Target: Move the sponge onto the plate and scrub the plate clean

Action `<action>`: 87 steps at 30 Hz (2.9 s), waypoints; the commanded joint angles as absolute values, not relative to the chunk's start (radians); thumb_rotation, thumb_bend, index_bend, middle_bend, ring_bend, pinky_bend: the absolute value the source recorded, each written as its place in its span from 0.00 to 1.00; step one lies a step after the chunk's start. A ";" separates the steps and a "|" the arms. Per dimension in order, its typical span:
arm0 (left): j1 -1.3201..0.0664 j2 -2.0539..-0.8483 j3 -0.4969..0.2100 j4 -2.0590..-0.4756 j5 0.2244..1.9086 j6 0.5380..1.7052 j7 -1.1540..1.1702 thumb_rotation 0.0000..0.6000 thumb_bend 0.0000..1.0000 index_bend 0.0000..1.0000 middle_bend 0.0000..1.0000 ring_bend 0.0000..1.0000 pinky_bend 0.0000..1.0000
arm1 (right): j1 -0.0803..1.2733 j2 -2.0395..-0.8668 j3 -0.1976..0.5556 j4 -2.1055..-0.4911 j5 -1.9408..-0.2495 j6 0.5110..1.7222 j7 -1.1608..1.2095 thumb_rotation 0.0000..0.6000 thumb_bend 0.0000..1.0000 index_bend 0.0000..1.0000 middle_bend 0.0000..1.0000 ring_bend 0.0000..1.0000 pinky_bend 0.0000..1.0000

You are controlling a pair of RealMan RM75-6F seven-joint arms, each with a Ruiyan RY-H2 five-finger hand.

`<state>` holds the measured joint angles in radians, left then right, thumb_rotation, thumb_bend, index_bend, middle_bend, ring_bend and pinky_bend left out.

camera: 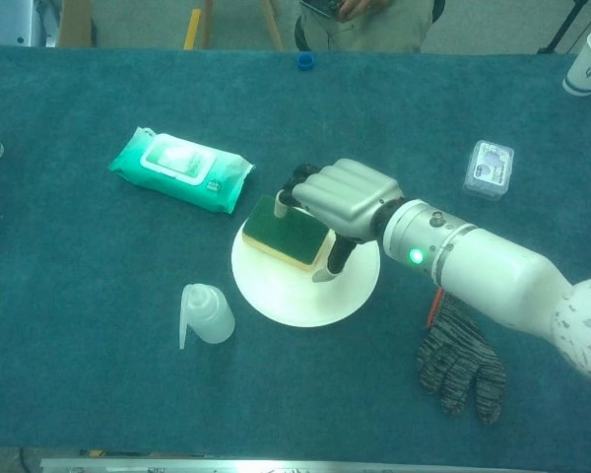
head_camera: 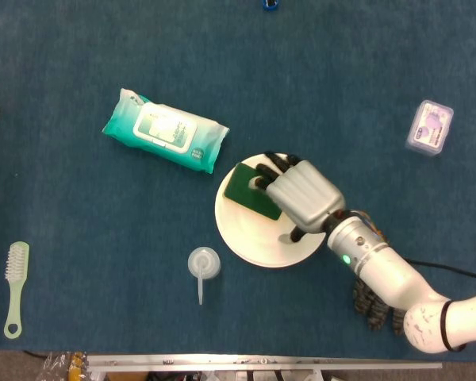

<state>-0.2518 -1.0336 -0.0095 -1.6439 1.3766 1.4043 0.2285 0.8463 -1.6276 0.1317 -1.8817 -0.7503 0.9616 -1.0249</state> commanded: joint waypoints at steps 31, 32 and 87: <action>-0.228 -1.040 -0.028 -1.654 1.411 1.370 0.197 1.00 0.21 0.04 0.02 0.00 0.08 | 1.045 -1.534 -0.118 -1.968 -0.732 1.025 -1.160 0.64 0.00 0.25 0.15 0.01 0.13; -0.228 -1.040 -0.029 -1.654 1.411 1.369 0.196 1.00 0.21 0.04 0.02 0.00 0.08 | 1.046 -1.530 -0.122 -1.969 -0.735 1.029 -1.161 0.64 0.00 0.25 0.15 0.01 0.13; -0.254 -1.031 -0.032 -1.652 1.472 1.309 0.161 1.00 0.21 0.04 0.02 0.00 0.08 | 0.977 -1.803 0.081 -1.829 -0.508 1.391 -1.344 0.70 0.00 0.25 0.15 0.01 0.19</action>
